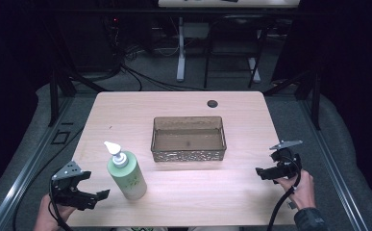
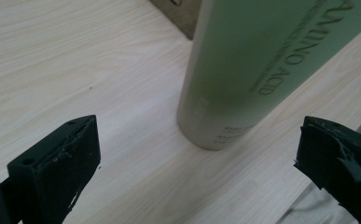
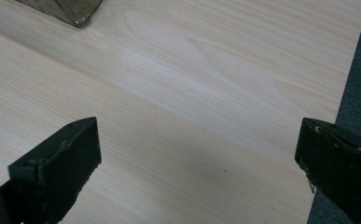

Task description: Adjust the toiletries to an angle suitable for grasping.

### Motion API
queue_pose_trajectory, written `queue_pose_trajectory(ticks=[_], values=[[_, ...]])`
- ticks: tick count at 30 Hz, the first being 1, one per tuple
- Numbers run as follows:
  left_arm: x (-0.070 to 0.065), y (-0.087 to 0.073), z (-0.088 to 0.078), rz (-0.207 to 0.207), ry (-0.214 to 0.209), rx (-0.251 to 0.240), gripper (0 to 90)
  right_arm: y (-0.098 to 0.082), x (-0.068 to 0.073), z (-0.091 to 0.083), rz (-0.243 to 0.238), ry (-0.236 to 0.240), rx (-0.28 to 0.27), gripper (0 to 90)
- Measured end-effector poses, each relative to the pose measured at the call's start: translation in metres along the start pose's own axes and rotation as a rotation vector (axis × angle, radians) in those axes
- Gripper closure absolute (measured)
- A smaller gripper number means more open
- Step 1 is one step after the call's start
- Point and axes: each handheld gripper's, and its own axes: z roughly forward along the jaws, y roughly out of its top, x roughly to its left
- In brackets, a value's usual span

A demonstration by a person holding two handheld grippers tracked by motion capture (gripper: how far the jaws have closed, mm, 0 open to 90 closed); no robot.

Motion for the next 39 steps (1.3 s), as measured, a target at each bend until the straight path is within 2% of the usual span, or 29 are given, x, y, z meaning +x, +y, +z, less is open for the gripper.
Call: queue_pose_trajectory(ticks=[3,4,6,9,11,16,22,23,28,31,32,33,39], values=[[-0.006,0.003,0.003,0.012,-0.002,-0.007,0.0,0.0,0.0,0.0,0.002,0.003,0.001,0.0],[-0.009,0.005,0.004,0.018,0.01,-0.017,0.0,0.0,0.0,-0.001,0.003,0.004,-0.002,0.0],[-0.014,0.009,0.009,0.008,0.012,-0.044,0.0,0.001,-0.001,-0.001,0.001,0.003,-0.002,0.0],[-0.016,0.012,0.012,0.012,0.006,-0.051,0.0,0.001,-0.001,-0.002,0.002,0.002,-0.003,0.0],[-0.02,0.016,0.014,0.005,-0.006,-0.08,0.0,0.001,-0.002,-0.002,0.002,0.001,-0.002,0.0],[-0.026,0.023,0.019,0.014,-0.02,-0.109,0.0,0.003,0.0,-0.005,-0.009,-0.003,-0.024,0.0],[-0.031,0.029,0.026,0.036,-0.012,-0.114,0.0,0.002,-0.001,-0.004,-0.005,0.0,-0.02,0.0],[-0.033,0.031,0.029,0.045,0.0,-0.108,0.0,0.002,-0.001,-0.004,-0.006,-0.002,-0.022,0.0],[-0.035,0.036,0.034,0.05,0.012,-0.115,0.0,0.002,-0.002,-0.003,-0.002,-0.001,-0.023,0.1],[-0.035,0.037,0.035,0.058,0.014,-0.113,2.7,0.002,-0.002,-0.003,-0.004,0.0,-0.021,0.2],[-0.036,0.037,0.036,0.063,-0.001,-0.121,10.9,0.002,-0.001,-0.003,-0.005,-0.002,-0.019,0.3],[-0.038,0.038,0.038,0.069,0.012,-0.119,11.1,0.002,-0.002,-0.003,-0.004,-0.002,-0.019,0.3],[-0.04,0.04,0.042,0.074,0.021,-0.124,11.7,0.002,-0.001,-0.004,-0.011,-0.006,-0.018,0.4]])
